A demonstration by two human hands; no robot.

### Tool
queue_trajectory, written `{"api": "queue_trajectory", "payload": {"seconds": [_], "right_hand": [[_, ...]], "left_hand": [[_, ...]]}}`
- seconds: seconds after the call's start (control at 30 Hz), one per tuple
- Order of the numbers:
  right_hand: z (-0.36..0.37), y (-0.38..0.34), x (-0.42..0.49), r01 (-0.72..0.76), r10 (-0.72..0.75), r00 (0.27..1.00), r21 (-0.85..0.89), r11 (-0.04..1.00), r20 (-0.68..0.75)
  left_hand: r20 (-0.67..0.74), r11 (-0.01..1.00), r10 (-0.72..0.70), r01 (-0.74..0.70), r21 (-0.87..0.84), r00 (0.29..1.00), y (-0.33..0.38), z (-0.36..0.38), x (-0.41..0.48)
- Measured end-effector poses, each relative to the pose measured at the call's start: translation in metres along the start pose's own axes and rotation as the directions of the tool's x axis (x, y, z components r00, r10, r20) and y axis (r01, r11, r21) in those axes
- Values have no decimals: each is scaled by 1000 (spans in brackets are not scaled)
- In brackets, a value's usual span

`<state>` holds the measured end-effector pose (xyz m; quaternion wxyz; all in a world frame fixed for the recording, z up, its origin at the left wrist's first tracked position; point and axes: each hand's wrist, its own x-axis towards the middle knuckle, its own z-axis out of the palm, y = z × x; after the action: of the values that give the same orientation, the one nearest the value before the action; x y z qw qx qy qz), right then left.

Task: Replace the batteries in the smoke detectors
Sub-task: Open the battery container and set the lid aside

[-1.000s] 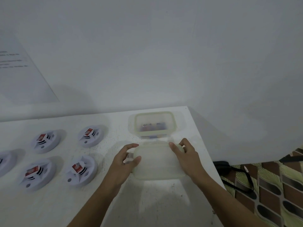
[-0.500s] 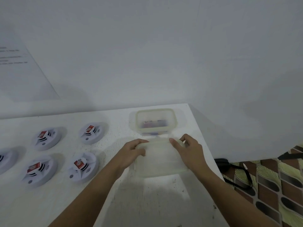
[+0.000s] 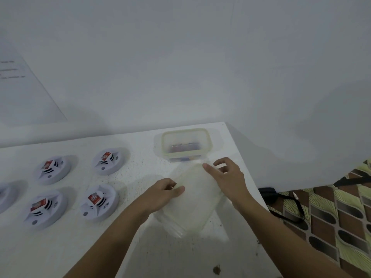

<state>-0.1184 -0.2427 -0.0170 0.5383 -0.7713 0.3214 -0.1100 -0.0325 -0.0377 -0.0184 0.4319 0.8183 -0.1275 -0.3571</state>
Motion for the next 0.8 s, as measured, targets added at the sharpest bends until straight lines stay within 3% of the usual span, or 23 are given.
{"api": "queue_trajectory", "payload": {"seconds": [0.2, 0.4, 0.8], "right_hand": [[16, 11, -23, -25, 25, 1000, 24, 999, 19], [22, 3, -22, -54, 53, 998, 61, 997, 16], [27, 16, -7, -113, 106, 992, 120, 986, 64]], "left_hand": [[-57, 974, -81, 67, -216, 995, -12, 14, -17], [-77, 977, -31, 15, -210, 997, -3, 14, -17], [20, 958, -12, 18, -286, 1000, -6, 11, -5]]}}
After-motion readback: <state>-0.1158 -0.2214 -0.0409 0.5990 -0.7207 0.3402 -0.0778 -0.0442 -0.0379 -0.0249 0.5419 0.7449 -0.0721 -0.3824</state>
